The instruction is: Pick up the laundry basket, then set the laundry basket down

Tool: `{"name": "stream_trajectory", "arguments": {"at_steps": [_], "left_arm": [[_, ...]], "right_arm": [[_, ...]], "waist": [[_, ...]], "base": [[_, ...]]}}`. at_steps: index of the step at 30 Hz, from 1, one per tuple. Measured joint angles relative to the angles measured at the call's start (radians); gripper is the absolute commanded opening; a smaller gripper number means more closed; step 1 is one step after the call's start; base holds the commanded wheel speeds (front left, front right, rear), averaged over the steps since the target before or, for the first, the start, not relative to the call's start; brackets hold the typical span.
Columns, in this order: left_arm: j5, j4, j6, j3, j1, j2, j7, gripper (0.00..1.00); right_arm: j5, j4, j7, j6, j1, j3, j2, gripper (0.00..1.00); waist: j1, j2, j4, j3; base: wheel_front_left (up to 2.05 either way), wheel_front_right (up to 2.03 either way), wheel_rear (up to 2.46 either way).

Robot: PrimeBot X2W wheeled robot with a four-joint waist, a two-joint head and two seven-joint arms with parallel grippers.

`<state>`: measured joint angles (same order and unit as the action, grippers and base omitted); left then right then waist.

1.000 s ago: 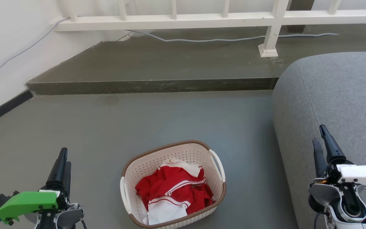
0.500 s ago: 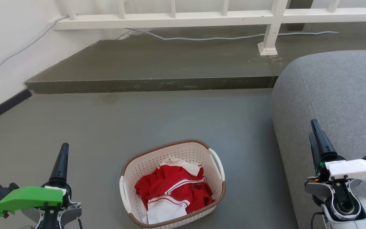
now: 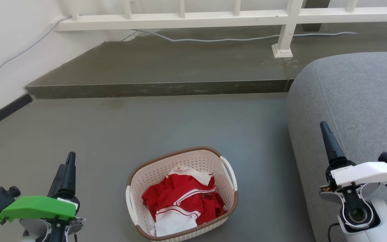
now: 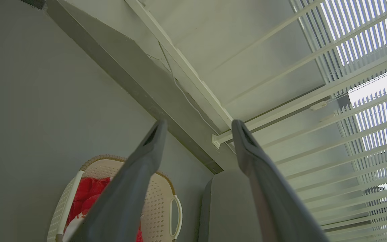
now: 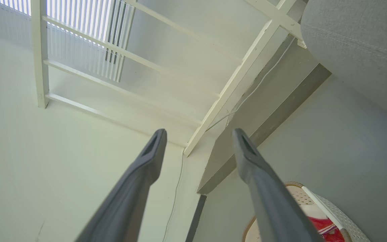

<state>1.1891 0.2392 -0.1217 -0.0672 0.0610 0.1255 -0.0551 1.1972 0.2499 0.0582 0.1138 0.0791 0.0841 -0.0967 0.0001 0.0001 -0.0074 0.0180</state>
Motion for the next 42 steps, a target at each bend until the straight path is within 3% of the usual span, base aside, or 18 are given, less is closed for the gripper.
{"name": "stream_trajectory", "arguments": {"at_steps": [8, 42], "left_arm": [[-0.123, -0.010, 0.000, 0.001, 0.001, 0.007, -0.028, 1.00], [-0.549, -0.060, -0.001, -0.035, 0.003, -0.014, -0.150, 1.00]], "right_arm": [[-0.162, 0.000, 0.023, 0.000, 0.005, 0.042, -0.021, 1.00], [-0.618, 0.001, 0.145, -0.010, 0.035, 0.129, -0.003, 1.00]], "waist": [[0.0000, 0.0000, 0.000, 0.002], [0.0000, 0.0000, -0.001, 0.012]], "base": [[0.00, 0.00, 0.00], [0.00, 0.00, 0.00]]}}
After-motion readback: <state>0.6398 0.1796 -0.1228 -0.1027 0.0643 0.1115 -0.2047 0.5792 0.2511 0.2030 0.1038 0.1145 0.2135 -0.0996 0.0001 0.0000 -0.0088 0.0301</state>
